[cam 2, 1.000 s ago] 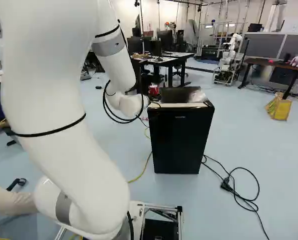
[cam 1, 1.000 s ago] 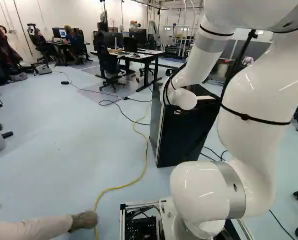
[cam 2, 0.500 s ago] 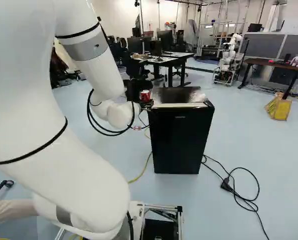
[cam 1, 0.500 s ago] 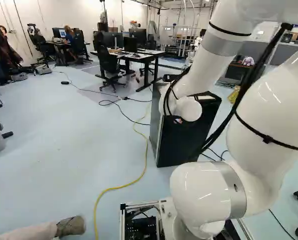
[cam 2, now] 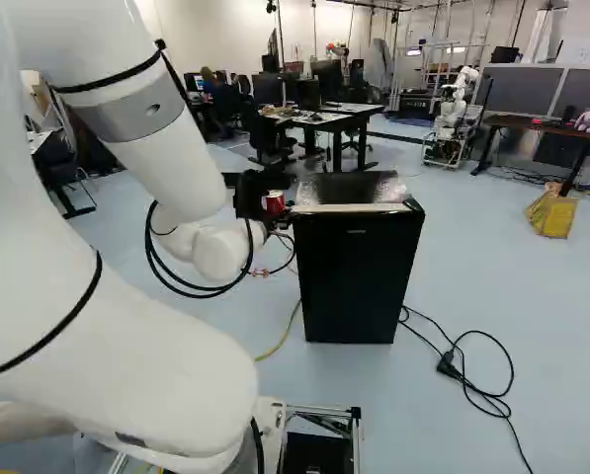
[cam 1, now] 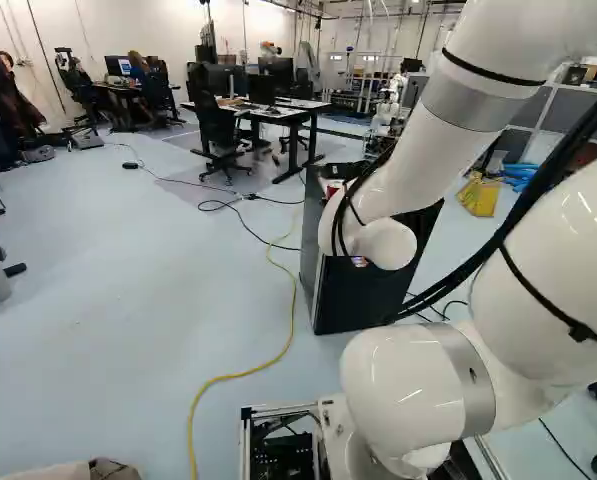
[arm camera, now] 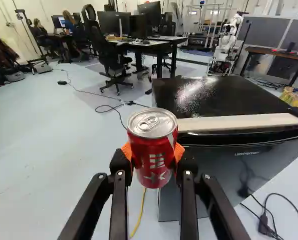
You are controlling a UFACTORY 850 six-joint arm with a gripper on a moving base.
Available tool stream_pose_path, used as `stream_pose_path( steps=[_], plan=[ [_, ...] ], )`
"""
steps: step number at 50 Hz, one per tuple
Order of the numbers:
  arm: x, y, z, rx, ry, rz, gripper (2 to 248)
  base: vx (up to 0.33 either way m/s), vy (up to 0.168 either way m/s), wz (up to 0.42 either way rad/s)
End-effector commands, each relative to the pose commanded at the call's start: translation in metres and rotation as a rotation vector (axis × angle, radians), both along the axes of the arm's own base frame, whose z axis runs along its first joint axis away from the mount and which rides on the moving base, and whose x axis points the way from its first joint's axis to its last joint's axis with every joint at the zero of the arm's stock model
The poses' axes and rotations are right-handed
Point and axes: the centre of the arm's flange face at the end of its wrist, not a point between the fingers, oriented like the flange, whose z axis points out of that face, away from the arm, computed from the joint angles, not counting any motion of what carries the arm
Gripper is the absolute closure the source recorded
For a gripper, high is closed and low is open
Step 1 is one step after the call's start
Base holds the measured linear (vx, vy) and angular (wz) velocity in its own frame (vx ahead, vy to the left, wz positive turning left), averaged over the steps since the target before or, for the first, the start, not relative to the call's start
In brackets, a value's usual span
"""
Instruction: Grab a drink from the fridge
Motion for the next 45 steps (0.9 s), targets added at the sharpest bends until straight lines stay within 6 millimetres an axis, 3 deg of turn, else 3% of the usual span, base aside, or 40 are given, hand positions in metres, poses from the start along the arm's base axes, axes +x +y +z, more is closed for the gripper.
stream_pose_path(
  steps=[22, 45],
  plan=[
    [-0.026, 0.006, -0.008, -0.004, 0.009, 0.027, 153, 0.0, 0.0, 0.0],
    [-0.032, 0.007, -0.01, -0.005, 0.011, 0.033, 153, 0.0, 0.0, 0.0]
  ],
)
